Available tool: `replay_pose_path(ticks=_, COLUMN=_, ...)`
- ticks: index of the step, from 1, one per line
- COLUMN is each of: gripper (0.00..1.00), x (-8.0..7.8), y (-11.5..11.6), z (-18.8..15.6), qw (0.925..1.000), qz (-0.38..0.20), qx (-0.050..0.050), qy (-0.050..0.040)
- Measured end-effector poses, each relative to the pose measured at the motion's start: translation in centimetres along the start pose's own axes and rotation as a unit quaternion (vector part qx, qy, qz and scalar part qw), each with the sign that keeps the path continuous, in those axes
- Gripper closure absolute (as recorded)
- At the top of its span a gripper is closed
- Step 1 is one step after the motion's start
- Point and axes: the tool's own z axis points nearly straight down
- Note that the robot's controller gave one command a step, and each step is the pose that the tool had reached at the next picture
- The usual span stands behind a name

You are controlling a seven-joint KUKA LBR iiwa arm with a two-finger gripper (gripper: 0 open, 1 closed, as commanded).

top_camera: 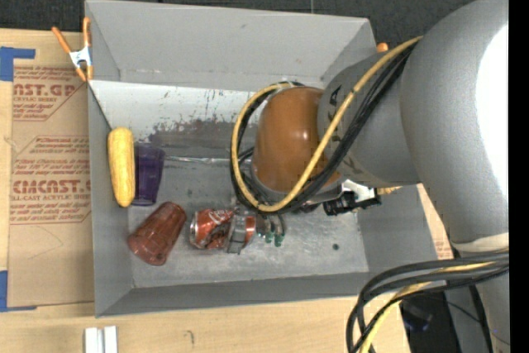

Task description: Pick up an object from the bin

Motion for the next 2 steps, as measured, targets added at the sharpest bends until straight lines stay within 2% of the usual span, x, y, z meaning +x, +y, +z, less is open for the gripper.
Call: replay_pose_path(ticks=2, gripper=1.0, x=0.07, y=0.0, z=-1.03, qw=1.0, qz=0.0, qx=0.0, qy=-0.0003)
